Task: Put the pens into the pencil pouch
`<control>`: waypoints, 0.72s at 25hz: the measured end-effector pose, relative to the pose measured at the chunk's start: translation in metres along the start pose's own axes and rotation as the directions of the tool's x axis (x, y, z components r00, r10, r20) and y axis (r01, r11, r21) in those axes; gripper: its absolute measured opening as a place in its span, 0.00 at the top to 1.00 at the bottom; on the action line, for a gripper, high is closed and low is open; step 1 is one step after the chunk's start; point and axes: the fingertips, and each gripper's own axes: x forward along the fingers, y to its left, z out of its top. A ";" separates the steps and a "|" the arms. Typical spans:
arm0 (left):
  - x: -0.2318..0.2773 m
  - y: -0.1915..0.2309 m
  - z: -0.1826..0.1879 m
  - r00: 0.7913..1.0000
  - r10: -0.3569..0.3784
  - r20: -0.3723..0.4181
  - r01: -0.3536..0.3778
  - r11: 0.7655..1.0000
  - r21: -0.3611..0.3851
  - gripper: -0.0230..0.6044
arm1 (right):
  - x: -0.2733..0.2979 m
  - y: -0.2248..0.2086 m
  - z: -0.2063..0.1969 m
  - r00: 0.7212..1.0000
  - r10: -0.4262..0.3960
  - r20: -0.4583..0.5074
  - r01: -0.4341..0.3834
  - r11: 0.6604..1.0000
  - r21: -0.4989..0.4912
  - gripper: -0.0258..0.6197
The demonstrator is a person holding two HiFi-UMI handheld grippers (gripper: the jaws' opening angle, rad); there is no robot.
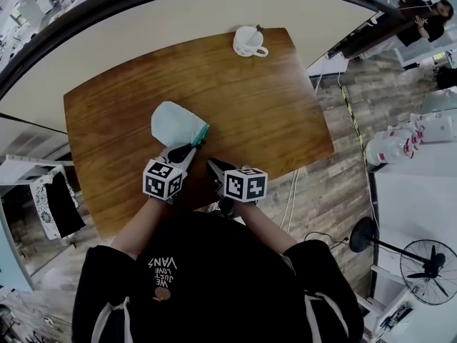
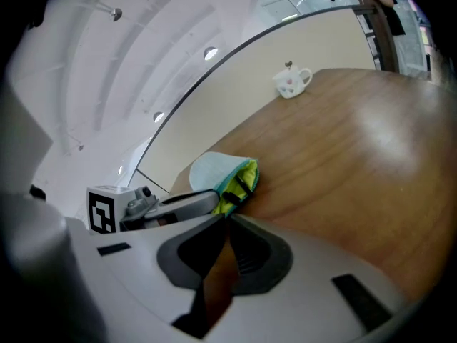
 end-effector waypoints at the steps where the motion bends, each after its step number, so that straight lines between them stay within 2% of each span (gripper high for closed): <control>1: 0.001 0.002 -0.002 1.000 0.005 -0.009 -0.005 1.000 0.003 0.89 | -0.002 -0.002 0.000 1.000 -0.005 0.003 0.005 1.000 0.005 0.90; 8: 0.001 0.006 -0.008 0.999 0.036 -0.031 -0.036 0.999 0.006 0.85 | -0.014 -0.015 -0.004 1.000 -0.030 0.011 0.029 0.999 0.026 0.90; 18: -0.014 0.001 -0.010 0.995 0.101 0.017 -0.101 0.995 -0.024 0.78 | -0.027 -0.018 -0.008 0.999 -0.029 0.019 0.029 1.000 0.001 0.91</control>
